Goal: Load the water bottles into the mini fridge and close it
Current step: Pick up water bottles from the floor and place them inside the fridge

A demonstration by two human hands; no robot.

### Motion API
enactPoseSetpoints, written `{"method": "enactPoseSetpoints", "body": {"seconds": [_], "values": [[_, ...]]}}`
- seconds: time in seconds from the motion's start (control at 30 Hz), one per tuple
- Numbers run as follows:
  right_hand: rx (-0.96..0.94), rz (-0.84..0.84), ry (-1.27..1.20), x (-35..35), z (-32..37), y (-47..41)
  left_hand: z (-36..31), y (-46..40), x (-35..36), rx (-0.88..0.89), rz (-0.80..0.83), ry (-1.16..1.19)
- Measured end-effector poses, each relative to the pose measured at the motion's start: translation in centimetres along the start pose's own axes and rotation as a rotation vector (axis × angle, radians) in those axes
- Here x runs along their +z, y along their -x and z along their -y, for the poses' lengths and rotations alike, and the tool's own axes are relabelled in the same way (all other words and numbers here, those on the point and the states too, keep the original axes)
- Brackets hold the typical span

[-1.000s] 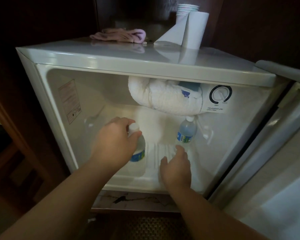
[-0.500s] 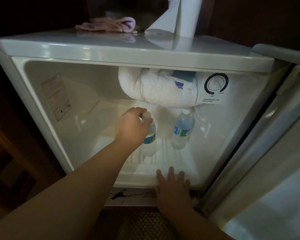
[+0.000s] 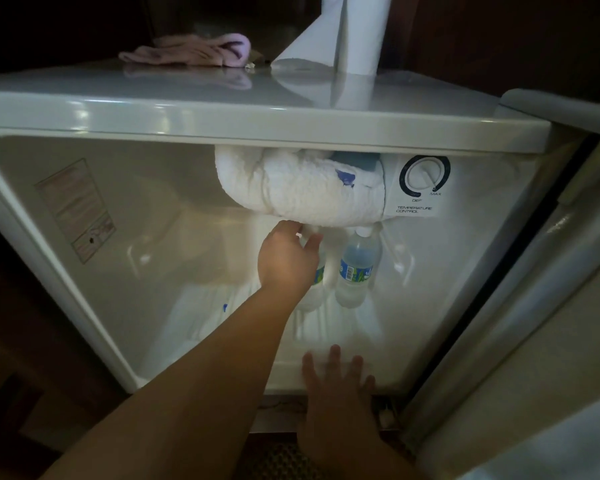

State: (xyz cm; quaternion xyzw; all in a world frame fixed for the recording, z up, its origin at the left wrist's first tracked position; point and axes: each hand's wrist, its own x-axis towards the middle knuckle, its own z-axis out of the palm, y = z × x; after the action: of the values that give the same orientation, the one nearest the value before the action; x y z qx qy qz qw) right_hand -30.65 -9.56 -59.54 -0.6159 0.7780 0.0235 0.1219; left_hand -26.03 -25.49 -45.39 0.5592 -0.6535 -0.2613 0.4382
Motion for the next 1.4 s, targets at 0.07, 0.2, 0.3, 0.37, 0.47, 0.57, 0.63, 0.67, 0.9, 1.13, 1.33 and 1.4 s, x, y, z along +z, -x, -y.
{"method": "enactPoseSetpoints", "body": {"seconds": [0.07, 0.2, 0.3, 0.37, 0.47, 0.57, 0.63, 0.67, 0.9, 1.13, 1.33, 1.4], "values": [[0.009, -0.072, -0.053, 1.2, 0.1, -0.4, -0.4, -0.2, 0.6, -0.030, 0.017, 0.030], [0.031, -0.053, 0.014, 0.9, 0.5, -0.1, -0.8, -0.6, 1.3, -0.070, 0.039, 0.064], [0.025, -0.041, -0.016, -0.2, 0.6, 0.2, -0.8, -1.1, 1.5, -0.090, 0.053, 0.079], [0.013, -0.074, 0.035, 0.2, 0.3, 0.2, -0.7, -1.2, 1.7, -0.090, 0.059, 0.088], [0.002, -0.049, 0.043, -0.4, 0.1, 0.7, -0.3, -0.9, 1.8, -0.070, 0.062, 0.089], [0.003, -0.027, 0.038, -0.7, 0.4, 0.8, 0.2, -0.9, 2.0, -0.043, 0.074, 0.077], [0.001, -0.015, 0.059, -0.8, 0.3, 0.9, 0.4, -1.0, 2.1, -0.041, 0.078, 0.078], [-0.003, -0.017, 0.072, -0.8, 0.3, 0.9, 0.4, -1.0, 2.2, -0.037, 0.081, 0.075], [0.000, -0.020, 0.070, -0.4, 0.1, 0.5, -0.1, -1.1, 3.0, -0.029, 0.092, 0.077], [-0.015, 0.017, 0.078, -1.0, 0.1, 0.7, 0.4, -2.0, 2.5, -0.088, 0.047, 0.153], [-0.005, 0.007, 0.084, -0.9, 0.3, 0.7, 0.2, -2.3, 2.7, -0.111, 0.046, 0.180], [0.001, 0.023, 0.085, -1.0, 0.3, 0.6, 0.0, -2.1, 3.0, -0.108, 0.049, 0.196]]}}
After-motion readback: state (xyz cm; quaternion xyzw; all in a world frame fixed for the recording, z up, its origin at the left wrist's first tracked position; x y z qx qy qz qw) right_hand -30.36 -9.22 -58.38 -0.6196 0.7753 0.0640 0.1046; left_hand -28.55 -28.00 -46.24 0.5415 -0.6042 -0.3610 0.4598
